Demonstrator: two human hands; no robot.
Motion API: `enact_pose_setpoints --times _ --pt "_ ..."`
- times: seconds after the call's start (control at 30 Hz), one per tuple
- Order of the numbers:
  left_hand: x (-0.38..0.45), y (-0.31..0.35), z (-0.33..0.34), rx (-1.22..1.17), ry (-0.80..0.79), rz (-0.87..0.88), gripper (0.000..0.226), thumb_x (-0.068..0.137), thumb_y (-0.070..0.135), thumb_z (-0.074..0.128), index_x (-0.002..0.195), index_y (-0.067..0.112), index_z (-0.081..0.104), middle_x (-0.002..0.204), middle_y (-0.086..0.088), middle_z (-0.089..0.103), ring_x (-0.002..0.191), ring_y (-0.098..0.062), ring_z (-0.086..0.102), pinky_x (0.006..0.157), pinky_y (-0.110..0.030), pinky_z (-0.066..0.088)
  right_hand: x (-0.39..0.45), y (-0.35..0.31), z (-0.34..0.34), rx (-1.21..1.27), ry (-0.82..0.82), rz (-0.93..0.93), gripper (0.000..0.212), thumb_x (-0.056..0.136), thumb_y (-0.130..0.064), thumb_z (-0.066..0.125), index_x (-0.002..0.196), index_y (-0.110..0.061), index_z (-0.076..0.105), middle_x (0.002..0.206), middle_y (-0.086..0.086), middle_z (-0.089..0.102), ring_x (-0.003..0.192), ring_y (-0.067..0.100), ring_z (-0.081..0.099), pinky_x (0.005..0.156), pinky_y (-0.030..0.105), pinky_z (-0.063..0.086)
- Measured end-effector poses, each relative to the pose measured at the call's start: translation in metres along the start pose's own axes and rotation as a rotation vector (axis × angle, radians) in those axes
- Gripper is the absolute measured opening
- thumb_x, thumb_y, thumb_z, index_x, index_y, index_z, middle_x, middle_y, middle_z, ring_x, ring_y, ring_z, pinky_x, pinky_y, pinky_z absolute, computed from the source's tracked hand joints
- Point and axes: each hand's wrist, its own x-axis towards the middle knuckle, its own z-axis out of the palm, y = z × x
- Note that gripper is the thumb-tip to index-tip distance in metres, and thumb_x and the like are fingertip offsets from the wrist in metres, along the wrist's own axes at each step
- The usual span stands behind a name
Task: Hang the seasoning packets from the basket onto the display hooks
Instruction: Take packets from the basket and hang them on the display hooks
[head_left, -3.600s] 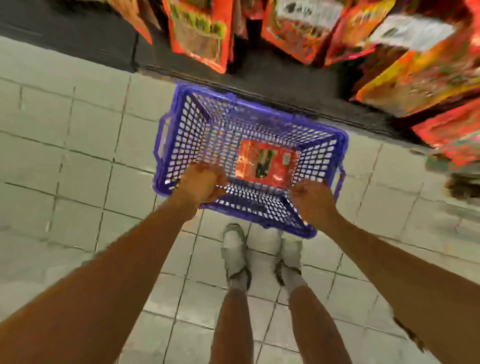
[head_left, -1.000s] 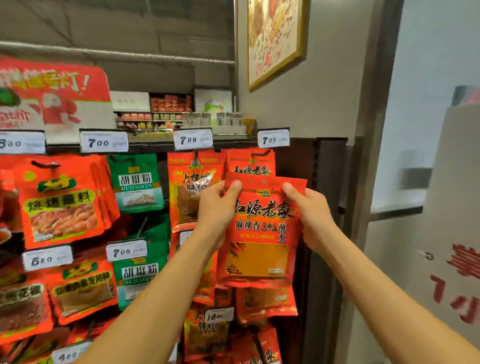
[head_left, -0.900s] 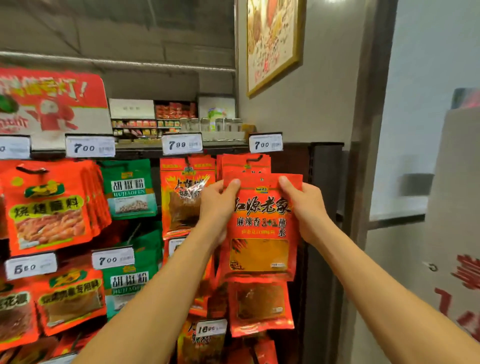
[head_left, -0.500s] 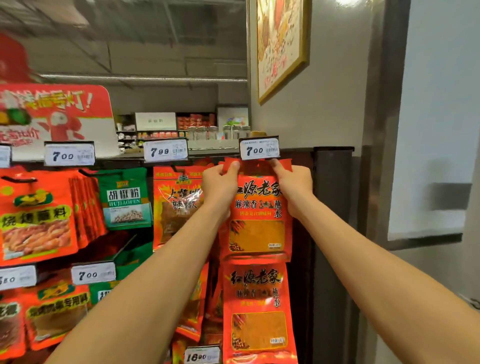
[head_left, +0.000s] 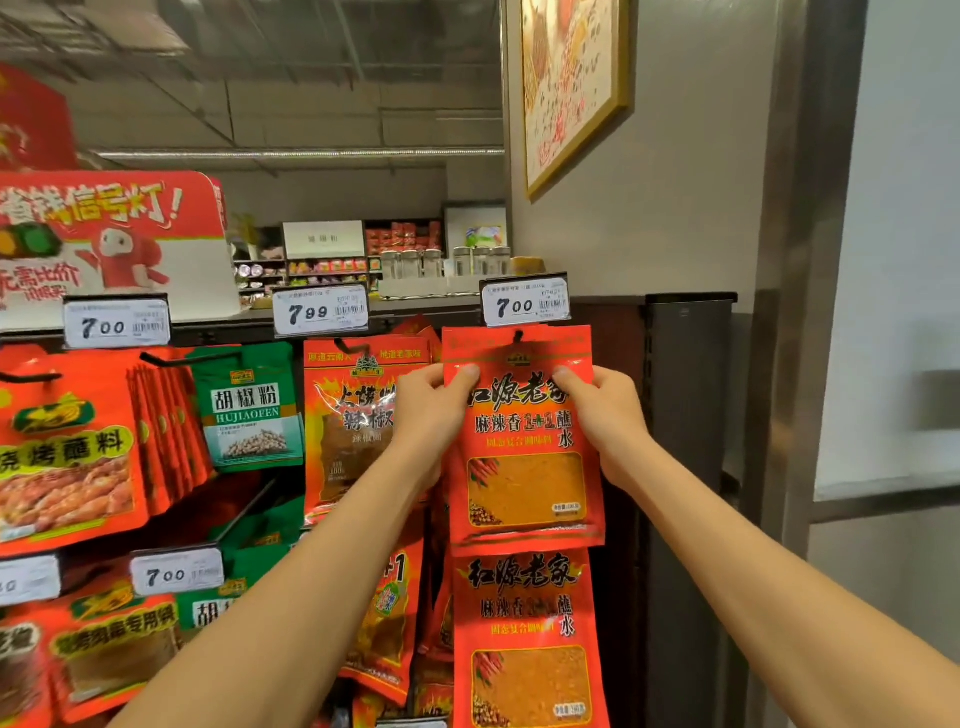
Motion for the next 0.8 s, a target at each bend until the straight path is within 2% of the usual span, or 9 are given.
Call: enact_pose_setpoints --times 0.1,0.2,0.27,0.43,0.57,0.63,0.7,0.73,0.8 --pt "0.009 -0.008 0.000 0.049 -0.009 -0.011 0.029 0.097 0.020 0.065 0.068 0.016 0.066 0.054 0.009 0.063 0.047 -0.003 0.057 0.045 -0.016 0.043 0.013 0.004 0.010 -0.071 0.032 0.002 0.024 0.097 -0.035 0.064 0.088 -0.014 0.072 0.083 0.004 0.078 0.080 0.027 0.076 0.079 0.048 0.061" --pt "0.025 -0.012 0.005 0.121 0.053 -0.032 0.023 0.096 0.026 0.066 0.083 0.008 0.073 0.070 -0.001 0.069 0.063 -0.014 0.061 0.062 -0.026 0.046 0.030 0.007 0.021 -0.134 0.077 0.019 0.029 0.095 -0.033 0.065 0.085 -0.008 0.074 0.084 0.008 0.077 0.086 0.032 0.073 0.083 0.050 0.058" --pt "0.036 -0.015 0.010 0.164 0.094 -0.066 0.020 0.094 0.029 0.067 0.089 0.010 0.074 0.086 -0.006 0.076 0.074 -0.023 0.065 0.071 -0.034 0.050 0.040 0.012 0.025 -0.143 0.075 0.039 0.028 0.093 -0.032 0.066 0.084 -0.007 0.074 0.085 0.009 0.077 0.086 0.032 0.073 0.085 0.052 0.057" --pt "0.058 -0.019 0.018 0.275 0.150 -0.083 0.026 0.093 0.028 0.068 0.073 0.012 0.073 0.074 -0.005 0.072 0.069 -0.021 0.060 0.065 -0.032 0.046 0.066 0.018 0.031 -0.148 0.076 0.093 0.022 0.091 -0.033 0.068 0.082 -0.014 0.075 0.087 0.006 0.076 0.085 0.029 0.072 0.086 0.051 0.058" --pt "0.067 -0.023 0.027 0.364 0.243 -0.093 0.028 0.093 0.031 0.068 0.082 0.006 0.075 0.081 -0.008 0.073 0.079 -0.026 0.063 0.074 -0.035 0.046 0.081 0.021 0.034 -0.207 0.097 0.092 0.023 0.094 -0.040 0.066 0.080 -0.021 0.071 0.089 0.001 0.074 0.085 0.023 0.070 0.086 0.045 0.058" --pt "0.070 -0.021 0.031 0.383 0.261 -0.111 0.022 0.094 0.031 0.069 0.095 0.010 0.076 0.093 -0.005 0.073 0.091 -0.026 0.064 0.084 -0.031 0.047 0.084 0.022 0.035 -0.202 0.090 0.110 0.023 0.095 -0.040 0.066 0.081 -0.023 0.070 0.090 0.000 0.075 0.083 0.021 0.070 0.083 0.042 0.059" --pt "0.072 -0.022 0.032 0.370 0.279 -0.139 0.033 0.094 0.031 0.070 0.118 0.008 0.071 0.117 -0.008 0.070 0.109 -0.027 0.063 0.095 -0.033 0.046 0.087 0.022 0.035 -0.195 0.073 0.131 0.021 0.096 -0.040 0.065 0.084 -0.023 0.069 0.090 0.000 0.074 0.084 0.022 0.071 0.085 0.044 0.059" --pt "0.073 -0.023 0.032 0.360 0.284 -0.145 0.036 0.094 0.032 0.070 0.120 0.007 0.070 0.123 -0.009 0.069 0.115 -0.029 0.063 0.099 -0.035 0.046 0.089 0.023 0.035 -0.187 0.067 0.137 0.020 0.097 -0.039 0.065 0.085 -0.023 0.069 0.091 0.000 0.074 0.085 0.022 0.071 0.087 0.045 0.059" --pt "0.075 -0.027 0.029 0.333 0.271 -0.150 0.026 0.092 0.033 0.072 0.099 0.008 0.073 0.109 -0.010 0.073 0.105 -0.030 0.067 0.094 -0.038 0.052 0.089 0.022 0.035 -0.164 0.052 0.156 0.020 0.097 -0.039 0.064 0.088 -0.022 0.069 0.093 0.002 0.073 0.086 0.023 0.071 0.088 0.045 0.059"
